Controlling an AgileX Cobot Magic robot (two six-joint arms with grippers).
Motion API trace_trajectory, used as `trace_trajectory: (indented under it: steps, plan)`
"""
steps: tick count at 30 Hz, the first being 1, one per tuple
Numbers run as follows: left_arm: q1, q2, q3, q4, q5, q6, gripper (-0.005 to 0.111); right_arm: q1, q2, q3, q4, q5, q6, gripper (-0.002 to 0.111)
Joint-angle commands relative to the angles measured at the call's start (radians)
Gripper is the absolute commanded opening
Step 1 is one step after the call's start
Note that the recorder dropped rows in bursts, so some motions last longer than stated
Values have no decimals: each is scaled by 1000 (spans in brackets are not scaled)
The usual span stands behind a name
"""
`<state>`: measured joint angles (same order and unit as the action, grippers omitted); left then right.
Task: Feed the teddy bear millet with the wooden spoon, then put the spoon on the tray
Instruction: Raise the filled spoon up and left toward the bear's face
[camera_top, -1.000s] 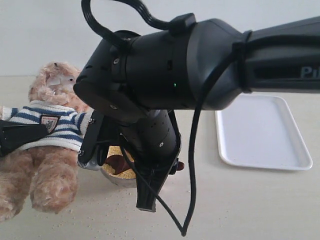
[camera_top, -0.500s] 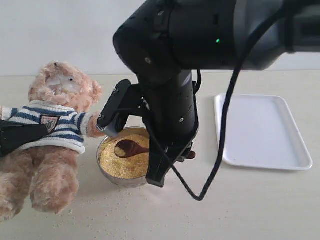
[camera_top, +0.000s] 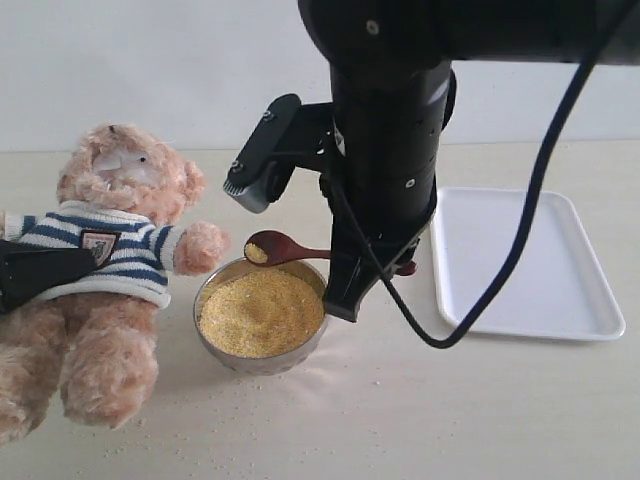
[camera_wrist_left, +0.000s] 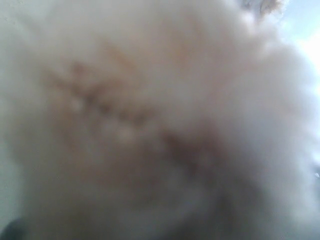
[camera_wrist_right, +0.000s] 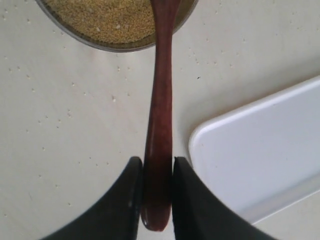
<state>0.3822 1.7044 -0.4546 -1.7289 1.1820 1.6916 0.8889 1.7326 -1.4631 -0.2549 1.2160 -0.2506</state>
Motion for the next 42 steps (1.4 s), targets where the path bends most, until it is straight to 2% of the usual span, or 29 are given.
trace_trajectory:
  steps: [1, 28, 33, 42]
  plan:
    - [-8, -3, 3, -16, 39, 8, 5, -4, -37, -3, -3, 5, -9, 0]
    - [-8, -3, 3, -16, 39, 8, 5, -4, -60, -4, -17, 5, -30, 0]
    - [-8, -3, 3, -16, 39, 8, 5, -4, -60, -6, -17, -64, -43, 0]
    - [-8, -3, 3, -16, 39, 8, 5, -4, -60, -159, -10, -88, -35, 0]
